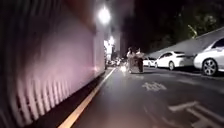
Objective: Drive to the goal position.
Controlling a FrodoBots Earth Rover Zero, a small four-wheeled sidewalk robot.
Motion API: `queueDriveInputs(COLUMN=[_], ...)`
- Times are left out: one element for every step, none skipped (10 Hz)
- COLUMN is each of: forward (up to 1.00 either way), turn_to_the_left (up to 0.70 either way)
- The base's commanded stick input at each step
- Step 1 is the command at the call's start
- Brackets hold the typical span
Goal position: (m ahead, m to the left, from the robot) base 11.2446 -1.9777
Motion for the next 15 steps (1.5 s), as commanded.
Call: queueDriveInputs(forward=[0.7, 0.7, 0.7, 0.7, 0.7, 0.7, 0.7, 0.7, 0.7, 0.7, 0.7, 0.7, 0.7, 0.7, 0.7], turn_to_the_left=[0.0, 0.0, 0.0, 0.0, 0.0, 0.0, 0.0, 0.0, 0.0, 0.0, 0.0, 0.0, 0.0, 0.0, 0.0])
